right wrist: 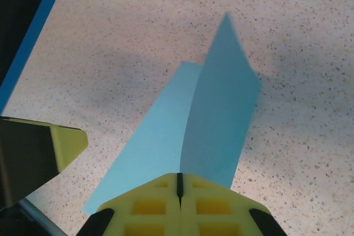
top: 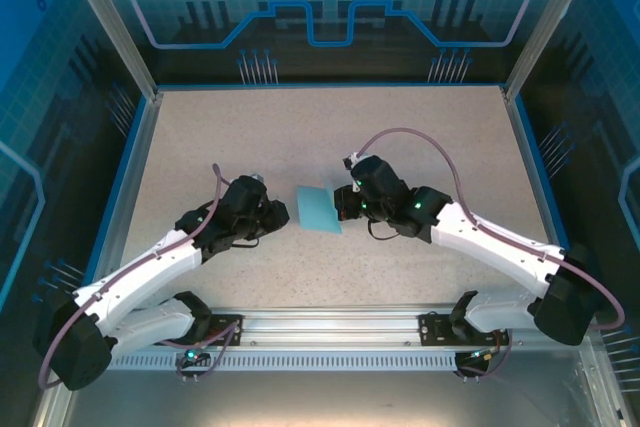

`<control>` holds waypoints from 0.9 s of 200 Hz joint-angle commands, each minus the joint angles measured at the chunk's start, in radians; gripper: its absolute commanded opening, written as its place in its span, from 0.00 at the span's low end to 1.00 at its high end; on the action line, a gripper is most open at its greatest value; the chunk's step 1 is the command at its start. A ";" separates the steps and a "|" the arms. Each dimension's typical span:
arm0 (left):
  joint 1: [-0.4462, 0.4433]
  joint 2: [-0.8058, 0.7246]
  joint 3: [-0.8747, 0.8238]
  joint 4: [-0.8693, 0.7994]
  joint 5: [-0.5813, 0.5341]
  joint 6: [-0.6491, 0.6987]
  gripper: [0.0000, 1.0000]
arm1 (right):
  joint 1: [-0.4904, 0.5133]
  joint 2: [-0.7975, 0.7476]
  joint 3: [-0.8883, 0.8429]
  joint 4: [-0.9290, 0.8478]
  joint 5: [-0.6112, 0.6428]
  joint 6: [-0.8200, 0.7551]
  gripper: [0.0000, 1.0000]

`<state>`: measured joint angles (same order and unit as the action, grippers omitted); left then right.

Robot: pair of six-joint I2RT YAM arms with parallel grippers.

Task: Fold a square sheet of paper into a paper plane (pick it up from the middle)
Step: Fold the triangle a second time at the center of the table.

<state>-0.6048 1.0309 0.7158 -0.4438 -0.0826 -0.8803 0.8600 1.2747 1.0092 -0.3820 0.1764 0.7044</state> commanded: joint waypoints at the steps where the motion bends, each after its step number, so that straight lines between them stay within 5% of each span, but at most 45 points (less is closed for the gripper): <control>1: 0.005 -0.017 -0.018 -0.010 -0.014 -0.016 0.34 | 0.038 -0.022 -0.039 0.064 0.058 0.047 0.00; 38: 0.004 -0.037 -0.025 -0.021 -0.031 -0.022 0.34 | 0.124 0.049 0.015 -0.042 0.205 0.032 0.00; 90: 0.005 -0.032 -0.026 -0.020 -0.024 -0.015 0.34 | 0.114 -0.014 0.116 -0.211 0.383 -0.033 0.00; 180: 0.005 -0.017 -0.027 -0.004 -0.016 -0.005 0.35 | 0.209 0.132 0.063 -0.210 0.444 0.252 0.00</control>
<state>-0.6048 1.0107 0.7017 -0.4438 -0.0902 -0.8913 1.0183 1.3228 1.0706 -0.5713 0.5785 0.8425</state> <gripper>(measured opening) 0.349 0.048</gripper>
